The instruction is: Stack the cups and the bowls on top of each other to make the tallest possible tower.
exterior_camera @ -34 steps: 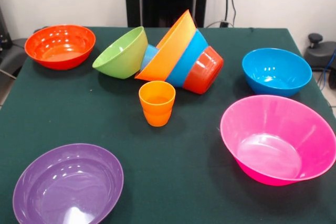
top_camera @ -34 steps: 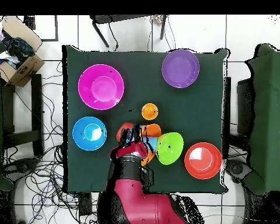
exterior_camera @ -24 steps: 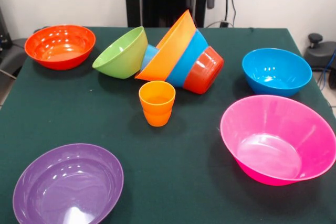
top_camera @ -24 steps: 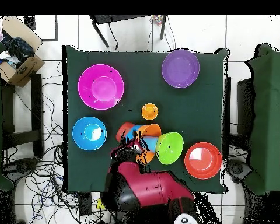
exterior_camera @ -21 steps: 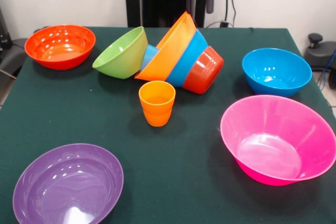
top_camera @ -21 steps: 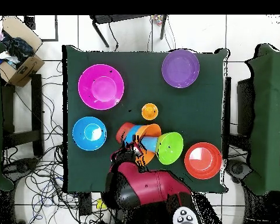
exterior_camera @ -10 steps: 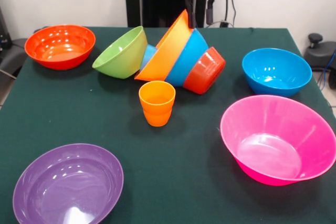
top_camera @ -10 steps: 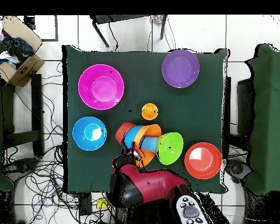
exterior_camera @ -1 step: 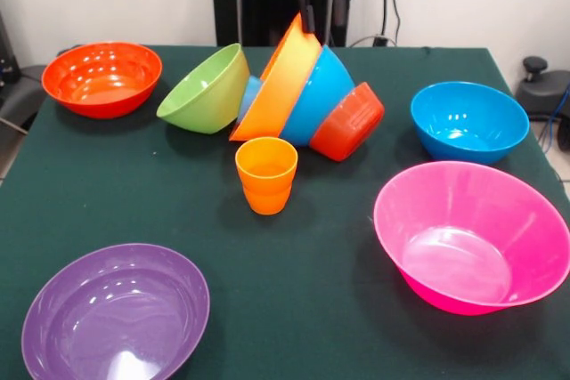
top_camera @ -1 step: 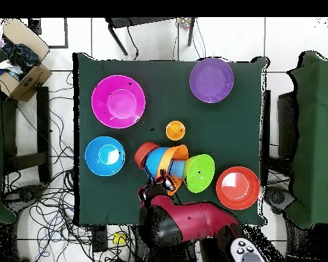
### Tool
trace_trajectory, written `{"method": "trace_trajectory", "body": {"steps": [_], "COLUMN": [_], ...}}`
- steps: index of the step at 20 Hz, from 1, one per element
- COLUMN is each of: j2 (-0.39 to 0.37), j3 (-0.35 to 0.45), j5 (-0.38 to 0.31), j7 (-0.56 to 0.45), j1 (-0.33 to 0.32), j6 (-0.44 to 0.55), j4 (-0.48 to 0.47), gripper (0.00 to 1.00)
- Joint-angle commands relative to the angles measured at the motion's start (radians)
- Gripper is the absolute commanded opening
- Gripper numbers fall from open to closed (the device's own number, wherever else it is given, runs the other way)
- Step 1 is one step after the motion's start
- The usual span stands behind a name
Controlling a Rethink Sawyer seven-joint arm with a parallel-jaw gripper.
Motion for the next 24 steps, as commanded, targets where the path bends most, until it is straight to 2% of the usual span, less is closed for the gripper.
{"method": "trace_trajectory", "body": {"steps": [1,4,10,13,16,24], "j2": [-0.101,-0.134,-0.239,-0.249,-0.239,-0.200], "j3": [0.214,0.202,0.301,0.298,0.303,0.372], "j5": [0.028,0.045,0.121,0.125,0.096,0.048], "j7": [0.067,0.108,0.136,0.121,0.081,0.020], "j1": [-0.019,0.035,0.003,-0.001,-0.004,-0.087], "j6": [0.156,0.138,0.146,0.160,0.171,0.187], "j4": [0.085,0.066,0.121,0.127,0.117,0.131], "gripper": [1.00,1.00,1.00,1.00,1.00,1.00]}}
